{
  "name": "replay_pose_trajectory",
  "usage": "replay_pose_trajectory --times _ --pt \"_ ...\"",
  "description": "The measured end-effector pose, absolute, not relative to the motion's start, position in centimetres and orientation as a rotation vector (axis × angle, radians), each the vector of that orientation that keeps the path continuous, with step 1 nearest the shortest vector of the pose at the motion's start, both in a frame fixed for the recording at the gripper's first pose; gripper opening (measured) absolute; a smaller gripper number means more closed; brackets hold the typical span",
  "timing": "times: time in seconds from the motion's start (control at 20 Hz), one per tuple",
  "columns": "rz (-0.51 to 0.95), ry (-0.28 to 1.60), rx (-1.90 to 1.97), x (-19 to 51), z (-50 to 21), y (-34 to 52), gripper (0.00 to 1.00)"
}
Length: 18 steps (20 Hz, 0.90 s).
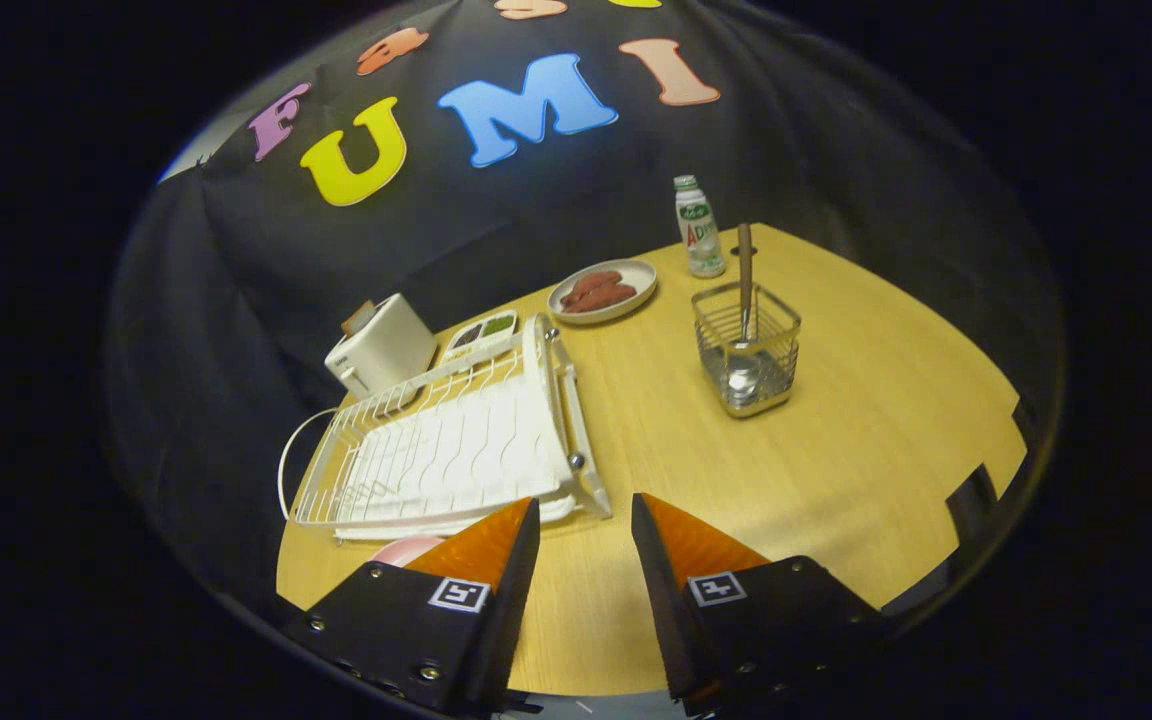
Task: Take the plate from the dish rack, then take the spoon from the basket and place it into the plate.
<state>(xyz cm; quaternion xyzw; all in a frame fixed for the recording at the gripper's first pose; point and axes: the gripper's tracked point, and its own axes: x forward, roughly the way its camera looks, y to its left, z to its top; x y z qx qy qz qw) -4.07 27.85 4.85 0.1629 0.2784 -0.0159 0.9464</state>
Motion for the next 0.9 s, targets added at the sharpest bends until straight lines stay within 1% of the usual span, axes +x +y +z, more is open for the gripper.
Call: replay_pose_trajectory --times 0.25,0.55,0.7,0.9 --pt "-0.172 0.473 0.301 2.3 8.0 20.8 0.58" --pt "-0.310 0.423 0.342 9.3 8.0 13.3 0.58" --pt "-0.337 0.425 0.335 11.4 7.1 11.0 0.58" --pt "-0.332 0.451 0.315 14.2 5.5 9.9 0.57"
